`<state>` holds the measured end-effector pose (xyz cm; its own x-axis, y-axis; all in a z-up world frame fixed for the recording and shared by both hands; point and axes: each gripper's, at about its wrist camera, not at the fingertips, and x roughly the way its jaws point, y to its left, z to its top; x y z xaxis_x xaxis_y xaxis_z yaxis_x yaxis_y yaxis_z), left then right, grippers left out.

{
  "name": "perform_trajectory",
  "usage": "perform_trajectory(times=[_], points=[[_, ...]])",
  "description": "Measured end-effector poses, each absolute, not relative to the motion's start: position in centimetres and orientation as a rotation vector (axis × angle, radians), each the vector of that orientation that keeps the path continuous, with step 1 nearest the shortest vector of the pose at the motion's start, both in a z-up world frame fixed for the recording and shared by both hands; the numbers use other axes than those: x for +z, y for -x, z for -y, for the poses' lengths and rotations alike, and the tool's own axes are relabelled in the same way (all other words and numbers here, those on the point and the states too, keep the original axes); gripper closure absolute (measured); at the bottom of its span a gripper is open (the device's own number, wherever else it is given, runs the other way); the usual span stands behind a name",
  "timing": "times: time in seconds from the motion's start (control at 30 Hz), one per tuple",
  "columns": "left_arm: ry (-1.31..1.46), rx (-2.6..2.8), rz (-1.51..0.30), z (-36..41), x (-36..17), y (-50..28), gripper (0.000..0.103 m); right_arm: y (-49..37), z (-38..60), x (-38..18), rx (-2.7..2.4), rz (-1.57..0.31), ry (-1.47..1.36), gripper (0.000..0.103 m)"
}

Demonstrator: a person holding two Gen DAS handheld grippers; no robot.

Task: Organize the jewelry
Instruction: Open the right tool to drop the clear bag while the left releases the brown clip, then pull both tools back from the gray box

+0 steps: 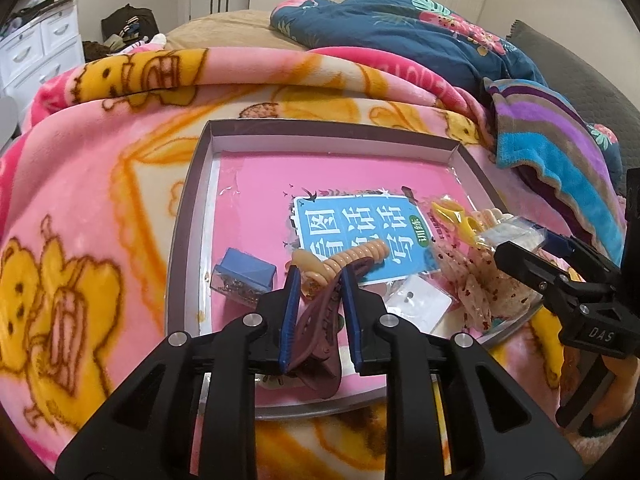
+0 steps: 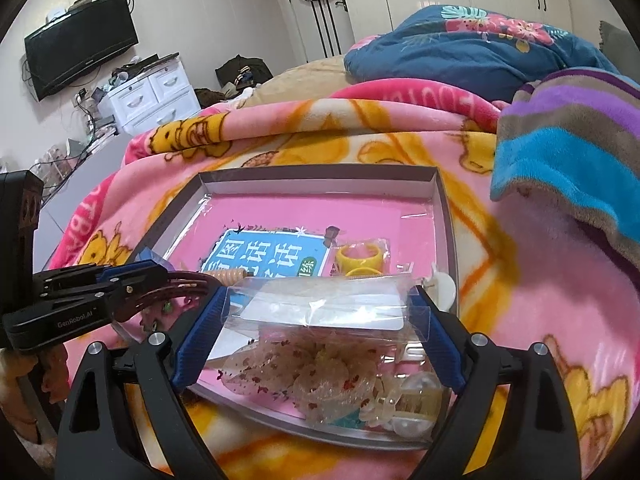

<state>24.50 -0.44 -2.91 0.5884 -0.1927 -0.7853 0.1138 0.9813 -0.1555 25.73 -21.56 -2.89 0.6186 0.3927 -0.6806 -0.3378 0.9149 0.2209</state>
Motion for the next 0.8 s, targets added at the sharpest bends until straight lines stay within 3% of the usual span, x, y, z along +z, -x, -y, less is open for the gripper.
perform_trajectory(times=[0.33, 0.63, 0.8], points=[[0.089, -0.177, -0.927, 0.8, -2.6, -23.6, 0.089, -23.8, 22.9, -1.3, 0.406, -0.761, -0.079, 0.007], [0.083, -0.186, -0.864, 1.0, 0.5, -20.8, 0.064, -19.2, 24.8, 1.3, 0.386, -0.701, -0.087, 0.004], [0.073, -0.188, -0.814, 1.0, 2.7, -18.1, 0.041, -15.9, 25.5, 2.3, 0.385, -0.672, -0.079, 0.004]])
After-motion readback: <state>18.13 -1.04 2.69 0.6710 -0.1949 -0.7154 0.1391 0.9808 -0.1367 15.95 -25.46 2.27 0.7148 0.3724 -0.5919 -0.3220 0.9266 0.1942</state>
